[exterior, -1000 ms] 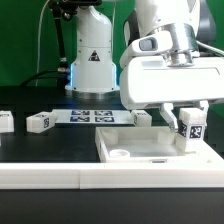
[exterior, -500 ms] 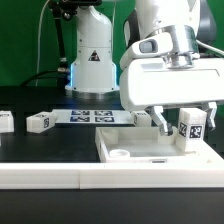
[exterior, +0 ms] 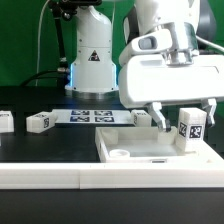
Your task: Assemble one leg
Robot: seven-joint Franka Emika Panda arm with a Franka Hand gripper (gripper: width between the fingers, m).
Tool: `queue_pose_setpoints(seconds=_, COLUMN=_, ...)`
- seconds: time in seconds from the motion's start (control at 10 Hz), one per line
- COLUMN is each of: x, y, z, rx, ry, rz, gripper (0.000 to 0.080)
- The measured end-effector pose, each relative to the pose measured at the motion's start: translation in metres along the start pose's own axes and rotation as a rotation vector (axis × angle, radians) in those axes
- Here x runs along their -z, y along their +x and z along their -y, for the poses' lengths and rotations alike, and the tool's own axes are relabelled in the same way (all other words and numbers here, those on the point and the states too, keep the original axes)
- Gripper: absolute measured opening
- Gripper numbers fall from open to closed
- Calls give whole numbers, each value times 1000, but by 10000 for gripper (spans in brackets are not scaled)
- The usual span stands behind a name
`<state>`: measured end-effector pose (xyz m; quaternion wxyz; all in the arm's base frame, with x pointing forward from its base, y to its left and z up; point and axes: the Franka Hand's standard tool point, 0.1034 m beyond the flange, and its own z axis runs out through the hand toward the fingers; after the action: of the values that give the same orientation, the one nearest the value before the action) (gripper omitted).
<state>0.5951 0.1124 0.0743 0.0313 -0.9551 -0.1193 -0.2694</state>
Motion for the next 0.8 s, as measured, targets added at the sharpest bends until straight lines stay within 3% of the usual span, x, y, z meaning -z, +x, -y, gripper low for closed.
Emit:
queue_pose_setpoints(seconds=0.4, x=5, y=3, z=2, rx=-1, ry=17, rz=59, gripper=649)
queue_pose_setpoints(seconds=0.8, x=3, y=5, z=10, rx=-7, ry=102, rz=370, gripper=649)
